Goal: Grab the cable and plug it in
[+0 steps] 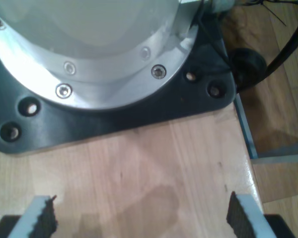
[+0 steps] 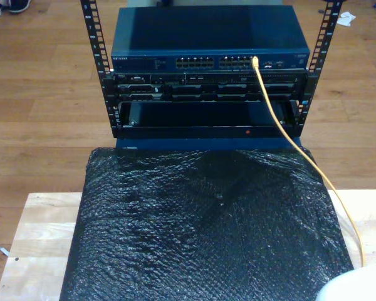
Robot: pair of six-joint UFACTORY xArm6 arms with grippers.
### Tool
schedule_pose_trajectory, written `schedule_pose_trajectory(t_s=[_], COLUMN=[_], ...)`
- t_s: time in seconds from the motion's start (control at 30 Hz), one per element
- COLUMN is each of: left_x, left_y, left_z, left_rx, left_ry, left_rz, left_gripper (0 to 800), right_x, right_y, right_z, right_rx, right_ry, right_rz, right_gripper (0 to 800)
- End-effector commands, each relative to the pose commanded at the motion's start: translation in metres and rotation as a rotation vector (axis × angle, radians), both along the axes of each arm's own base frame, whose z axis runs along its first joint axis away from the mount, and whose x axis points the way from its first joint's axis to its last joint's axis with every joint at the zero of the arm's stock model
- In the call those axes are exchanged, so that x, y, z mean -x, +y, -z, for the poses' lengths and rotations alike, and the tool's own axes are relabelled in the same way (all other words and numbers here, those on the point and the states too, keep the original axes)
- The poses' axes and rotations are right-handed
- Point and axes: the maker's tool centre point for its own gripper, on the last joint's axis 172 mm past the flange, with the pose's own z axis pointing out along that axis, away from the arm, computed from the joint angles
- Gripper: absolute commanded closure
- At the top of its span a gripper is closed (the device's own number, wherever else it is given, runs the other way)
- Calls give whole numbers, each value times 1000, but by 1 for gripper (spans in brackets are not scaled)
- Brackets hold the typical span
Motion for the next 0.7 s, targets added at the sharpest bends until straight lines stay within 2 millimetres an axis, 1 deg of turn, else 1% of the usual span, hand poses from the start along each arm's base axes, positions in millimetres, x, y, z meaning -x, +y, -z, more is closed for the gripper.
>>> schedule_pose_trajectory(t_s=[0.17,0.27,0.5,0.7], left_x=[0,0,0,0], left_y=[0,0,0,0], left_z=[0,0,0,0], left_rx=[0,0,0,0], left_ry=[0,0,0,0], left_rz=[0,0,0,0], left_gripper=[0,0,0,0], right_x=[4,5,5,5], right_y=[2,1,14,20], right_z=[24,27,37,42], right_rx=[46,52,5,-23], right_ry=[4,5,7,7], right_rz=[14,16,17,17], right_gripper=[1,1,0,0])
